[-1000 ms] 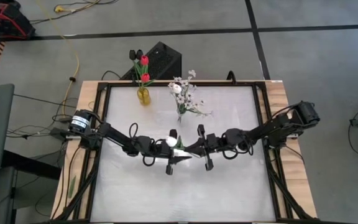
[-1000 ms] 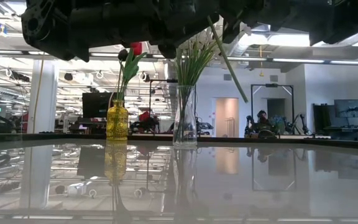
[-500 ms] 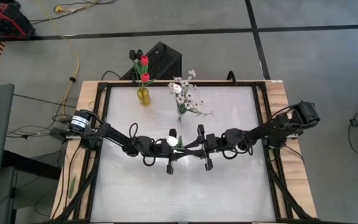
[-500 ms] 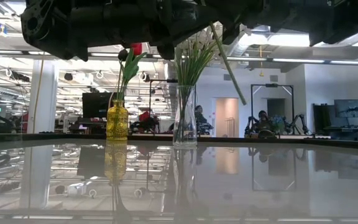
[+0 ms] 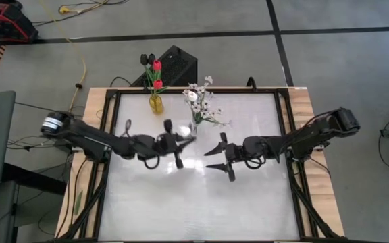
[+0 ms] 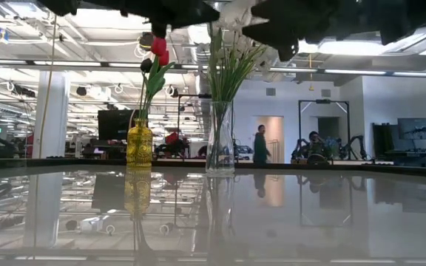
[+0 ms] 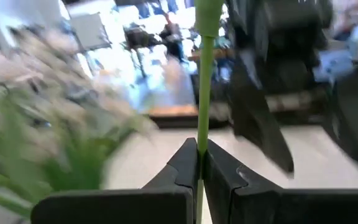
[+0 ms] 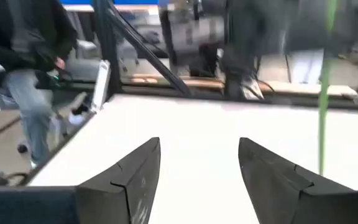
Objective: Sort flowers into vase by color
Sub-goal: Put the white flower into the transparent flower vase
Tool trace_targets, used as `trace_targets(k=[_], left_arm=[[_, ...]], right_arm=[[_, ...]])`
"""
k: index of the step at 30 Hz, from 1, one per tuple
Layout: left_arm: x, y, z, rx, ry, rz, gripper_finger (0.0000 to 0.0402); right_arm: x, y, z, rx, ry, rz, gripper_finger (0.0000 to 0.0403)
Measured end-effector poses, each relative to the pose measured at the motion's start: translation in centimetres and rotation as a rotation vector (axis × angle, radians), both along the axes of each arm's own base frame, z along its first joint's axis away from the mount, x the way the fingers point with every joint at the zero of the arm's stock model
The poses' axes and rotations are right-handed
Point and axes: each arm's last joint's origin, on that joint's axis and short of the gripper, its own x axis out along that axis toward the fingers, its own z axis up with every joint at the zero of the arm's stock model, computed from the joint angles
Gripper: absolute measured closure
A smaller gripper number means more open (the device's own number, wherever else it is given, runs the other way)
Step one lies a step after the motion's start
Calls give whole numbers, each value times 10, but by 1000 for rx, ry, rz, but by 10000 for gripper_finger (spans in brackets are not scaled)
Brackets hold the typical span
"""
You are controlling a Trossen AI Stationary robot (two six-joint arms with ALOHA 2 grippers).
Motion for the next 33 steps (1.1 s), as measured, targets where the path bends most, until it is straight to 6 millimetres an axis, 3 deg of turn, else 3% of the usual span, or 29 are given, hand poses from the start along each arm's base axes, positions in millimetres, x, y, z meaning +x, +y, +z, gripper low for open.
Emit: trace_targets(k=[8, 16, 26, 33], left_arm=[[-19, 45, 39, 67, -112, 74, 401], [-22, 93, 37, -23, -123, 63, 401], [-21, 98, 34, -31, -108, 70, 401], [-2, 101, 9, -43, -85, 76, 401]], right_arm=[[0, -5, -7, 20, 80, -23, 159], [1, -5, -11, 18, 95, -24, 159], [1, -8, -13, 4, 118, -34, 159], [2, -9, -14, -14, 119, -36, 159]])
